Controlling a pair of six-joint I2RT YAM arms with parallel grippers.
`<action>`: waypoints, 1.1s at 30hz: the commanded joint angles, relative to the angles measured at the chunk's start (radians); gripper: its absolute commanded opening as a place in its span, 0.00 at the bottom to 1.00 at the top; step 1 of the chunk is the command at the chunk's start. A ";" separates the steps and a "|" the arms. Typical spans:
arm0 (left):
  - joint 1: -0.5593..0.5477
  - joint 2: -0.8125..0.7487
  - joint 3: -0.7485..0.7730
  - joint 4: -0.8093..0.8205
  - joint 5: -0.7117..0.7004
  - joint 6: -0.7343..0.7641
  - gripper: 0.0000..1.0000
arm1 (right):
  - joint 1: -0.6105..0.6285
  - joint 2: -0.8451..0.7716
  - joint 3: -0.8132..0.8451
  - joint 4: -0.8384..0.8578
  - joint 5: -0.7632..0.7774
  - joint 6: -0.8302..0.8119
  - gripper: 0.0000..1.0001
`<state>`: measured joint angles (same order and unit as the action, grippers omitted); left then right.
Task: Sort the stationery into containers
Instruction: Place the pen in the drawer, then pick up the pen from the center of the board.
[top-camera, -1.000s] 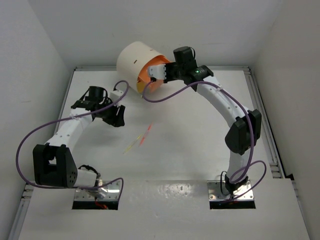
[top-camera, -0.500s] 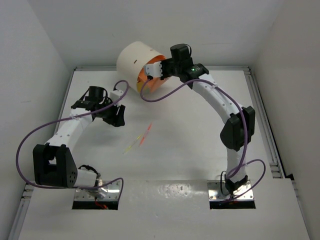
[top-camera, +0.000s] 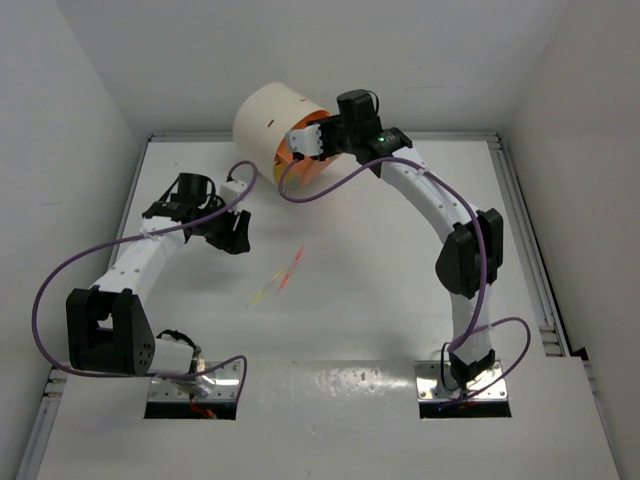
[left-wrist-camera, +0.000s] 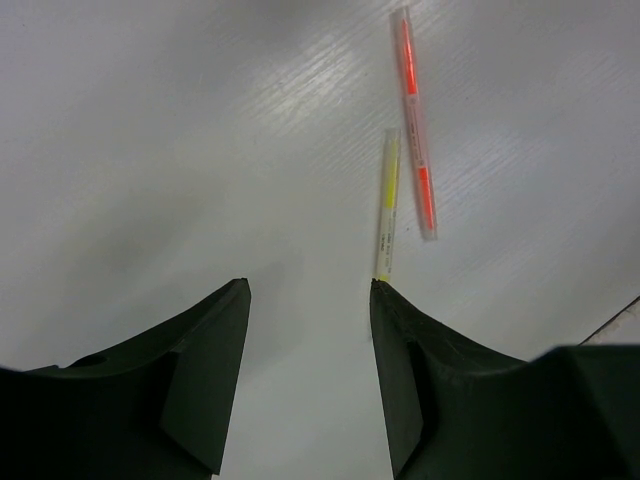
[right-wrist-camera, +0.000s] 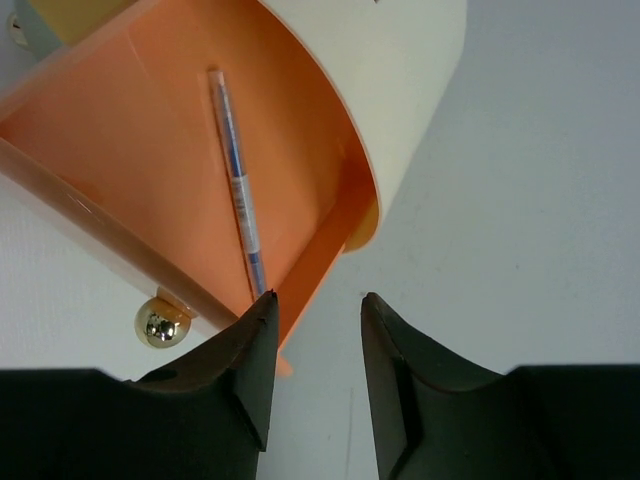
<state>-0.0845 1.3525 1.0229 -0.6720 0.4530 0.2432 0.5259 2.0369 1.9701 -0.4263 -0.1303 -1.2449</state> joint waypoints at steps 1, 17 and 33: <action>-0.003 -0.027 0.000 0.017 0.026 -0.007 0.58 | 0.000 -0.026 0.044 0.049 0.000 0.013 0.38; -0.217 0.060 -0.055 -0.103 -0.142 0.099 0.54 | -0.046 -0.311 -0.177 0.051 0.058 0.699 0.37; -0.391 0.303 0.002 -0.031 -0.269 -0.010 0.53 | -0.159 -0.532 -0.482 -0.048 0.017 1.026 0.38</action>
<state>-0.4694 1.6382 0.9859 -0.7368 0.2207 0.2668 0.3744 1.5616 1.5036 -0.4793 -0.0887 -0.2897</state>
